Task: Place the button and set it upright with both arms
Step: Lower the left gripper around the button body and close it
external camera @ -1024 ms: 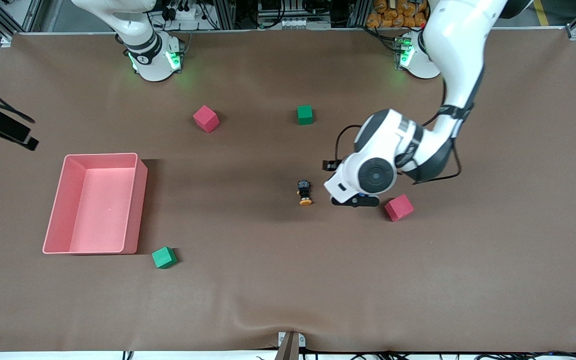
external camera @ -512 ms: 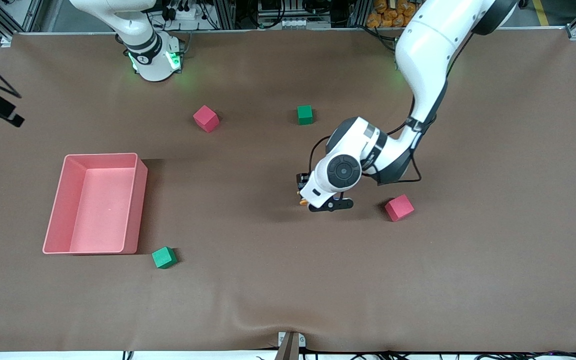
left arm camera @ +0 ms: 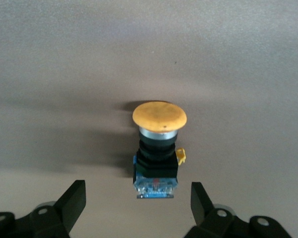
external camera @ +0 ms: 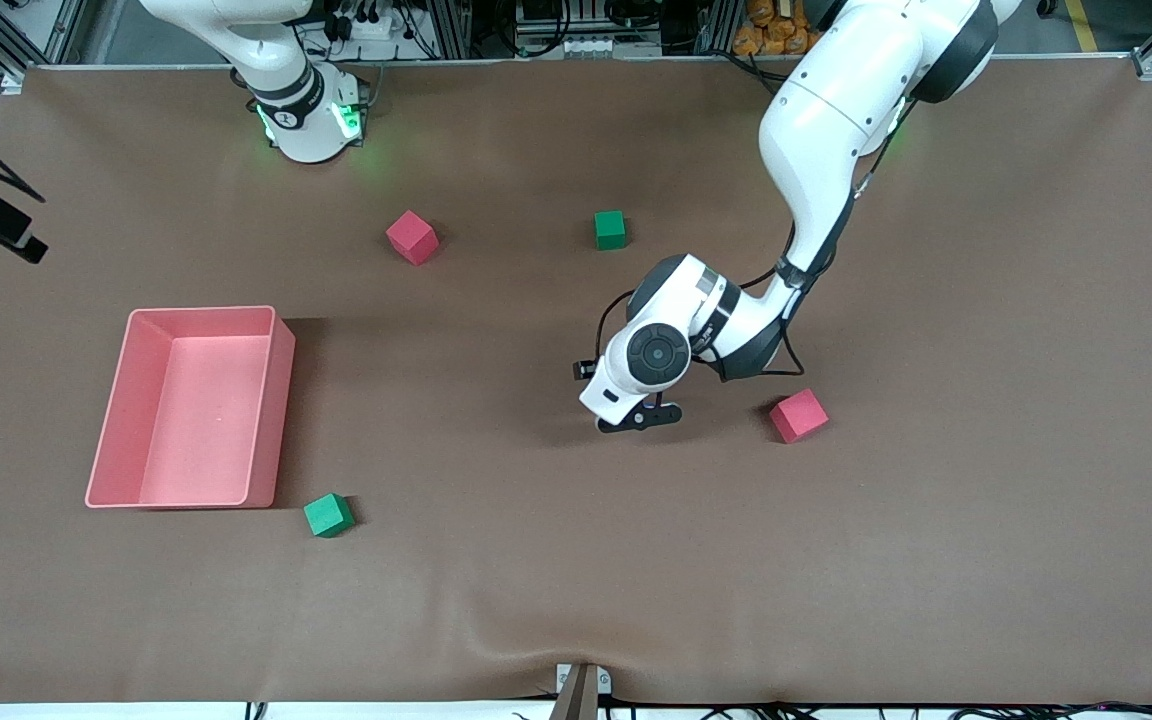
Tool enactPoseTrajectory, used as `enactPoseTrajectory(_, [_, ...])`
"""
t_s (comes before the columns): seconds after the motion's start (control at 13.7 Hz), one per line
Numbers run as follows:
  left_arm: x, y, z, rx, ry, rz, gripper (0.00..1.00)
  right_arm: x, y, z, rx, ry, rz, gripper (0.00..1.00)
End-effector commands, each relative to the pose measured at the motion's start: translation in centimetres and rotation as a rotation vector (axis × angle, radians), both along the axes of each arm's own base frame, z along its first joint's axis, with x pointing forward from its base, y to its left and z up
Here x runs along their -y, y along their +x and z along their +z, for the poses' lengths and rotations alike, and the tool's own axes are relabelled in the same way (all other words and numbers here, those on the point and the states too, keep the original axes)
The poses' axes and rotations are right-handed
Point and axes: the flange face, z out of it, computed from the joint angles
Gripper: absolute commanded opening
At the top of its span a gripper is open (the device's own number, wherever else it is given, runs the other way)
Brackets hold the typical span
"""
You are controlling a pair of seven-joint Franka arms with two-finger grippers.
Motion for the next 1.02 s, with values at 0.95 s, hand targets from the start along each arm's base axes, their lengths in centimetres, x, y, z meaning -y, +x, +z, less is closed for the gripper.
enactPoseTrajectory(0.95, [0.81,0.45,-1.01,0.020,-0.023,0.036,0.62,0.62,0.76,0.20,-0.029,-0.009,0.008,1.00])
